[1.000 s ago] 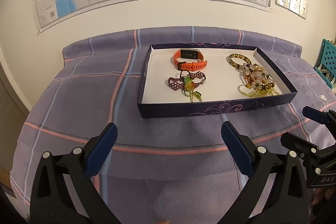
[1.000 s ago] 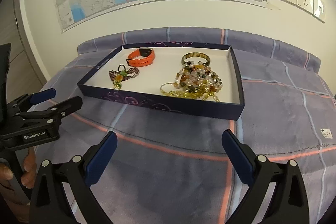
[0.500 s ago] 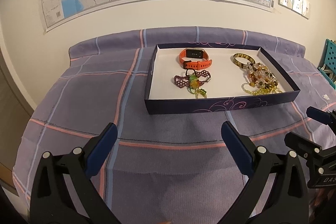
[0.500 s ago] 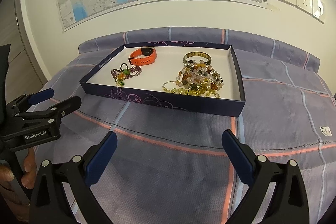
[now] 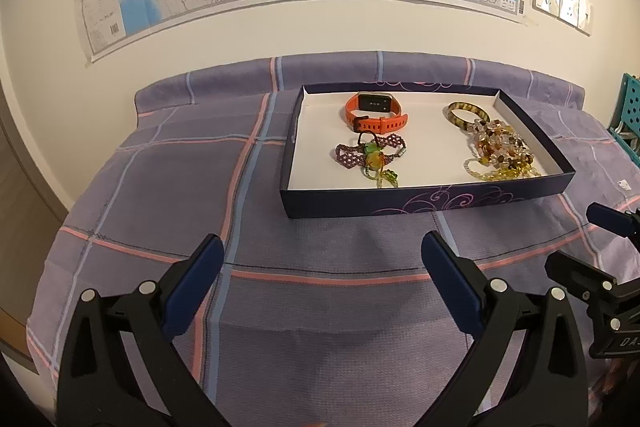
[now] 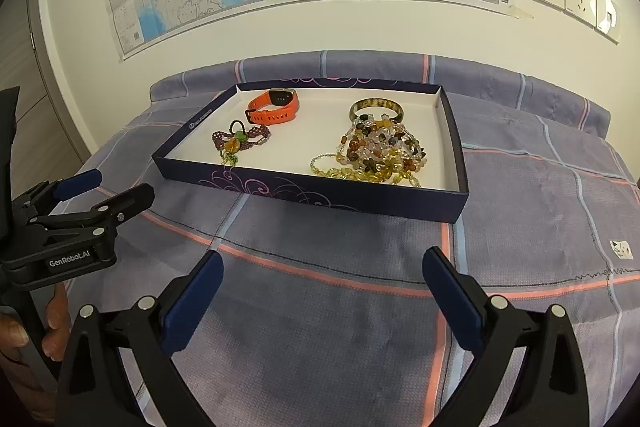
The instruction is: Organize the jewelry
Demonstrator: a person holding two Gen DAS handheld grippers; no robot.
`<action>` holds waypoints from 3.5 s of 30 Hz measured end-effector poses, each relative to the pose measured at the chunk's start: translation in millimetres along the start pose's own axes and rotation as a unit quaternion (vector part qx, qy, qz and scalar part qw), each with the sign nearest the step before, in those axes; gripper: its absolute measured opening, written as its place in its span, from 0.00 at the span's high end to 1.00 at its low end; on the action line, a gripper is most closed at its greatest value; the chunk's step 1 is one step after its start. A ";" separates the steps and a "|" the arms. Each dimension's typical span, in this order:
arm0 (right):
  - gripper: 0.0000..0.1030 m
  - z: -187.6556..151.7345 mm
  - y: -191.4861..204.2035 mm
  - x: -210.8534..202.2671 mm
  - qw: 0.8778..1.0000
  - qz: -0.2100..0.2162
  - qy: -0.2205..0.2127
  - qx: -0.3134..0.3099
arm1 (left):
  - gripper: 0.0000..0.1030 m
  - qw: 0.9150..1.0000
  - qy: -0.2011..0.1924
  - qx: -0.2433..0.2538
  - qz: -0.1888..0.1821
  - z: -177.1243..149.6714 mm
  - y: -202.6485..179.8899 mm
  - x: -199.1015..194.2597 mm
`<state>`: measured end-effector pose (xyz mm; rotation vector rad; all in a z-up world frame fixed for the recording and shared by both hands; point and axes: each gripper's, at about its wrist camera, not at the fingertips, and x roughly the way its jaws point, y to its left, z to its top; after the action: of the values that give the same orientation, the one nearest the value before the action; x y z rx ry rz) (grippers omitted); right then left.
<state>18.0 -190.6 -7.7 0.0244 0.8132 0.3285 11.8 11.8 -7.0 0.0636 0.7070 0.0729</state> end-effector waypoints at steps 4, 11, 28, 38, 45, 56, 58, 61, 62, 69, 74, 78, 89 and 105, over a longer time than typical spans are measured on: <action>0.07 -0.2 1.7 1.8 1.000 0.001 0.004 -0.001 | 0.05 1.000 0.000 0.002 0.000 -0.7 -1.2 0.3; 0.07 -0.6 2.0 2.6 1.000 0.003 0.003 0.000 | 0.05 1.000 0.001 0.002 -0.001 -0.8 -2.1 0.3; 0.07 -1.2 1.0 2.1 1.000 0.003 0.003 0.004 | 0.05 1.000 0.002 0.002 0.000 -2.6 -2.8 0.6; 0.07 -1.3 0.7 1.4 1.000 0.004 0.003 0.005 | 0.05 1.000 0.004 0.003 -0.001 -3.2 -2.9 1.6; 0.07 -1.5 -0.2 2.2 1.000 0.004 0.003 0.005 | 0.05 1.000 0.004 0.002 -0.001 -3.4 -3.5 1.6; 0.07 -1.8 -0.6 2.1 1.000 0.004 0.004 0.006 | 0.05 1.000 0.006 0.002 -0.003 -3.8 -5.1 1.6; 0.07 -1.9 -0.5 2.0 1.000 0.005 0.004 0.006 | 0.05 1.000 0.005 0.002 -0.003 -3.8 -5.2 2.1; 0.07 -2.0 -0.7 2.0 1.000 0.005 0.004 0.006 | 0.05 1.000 0.006 0.002 -0.003 -3.8 -5.2 2.2; 0.07 -2.0 -0.6 1.9 1.000 0.004 0.003 0.006 | 0.05 1.000 0.005 0.003 -0.003 -3.8 -5.2 2.2; 0.07 -1.9 -1.0 2.1 1.000 0.005 0.003 0.007 | 0.05 1.000 0.006 0.002 -0.004 -4.0 -5.4 2.4; 0.07 -2.0 -0.8 2.2 1.000 0.005 0.004 0.006 | 0.05 1.000 0.006 0.002 -0.004 -3.8 -5.1 2.5; 0.07 -2.2 -0.7 1.9 1.000 0.004 0.003 0.007 | 0.05 1.000 0.006 0.001 -0.004 -3.9 -5.0 2.4; 0.07 -2.1 -0.5 1.8 1.000 0.003 0.002 0.007 | 0.05 1.000 0.006 0.002 -0.004 -3.5 -5.5 2.4; 0.07 -1.0 -1.1 0.8 1.000 0.004 0.000 0.005 | 0.05 1.000 0.007 0.005 -0.005 -2.2 -7.0 3.1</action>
<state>18.1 -191.6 -9.1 0.0376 0.8147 0.3323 13.0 5.2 -11.2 0.0688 0.7215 0.0611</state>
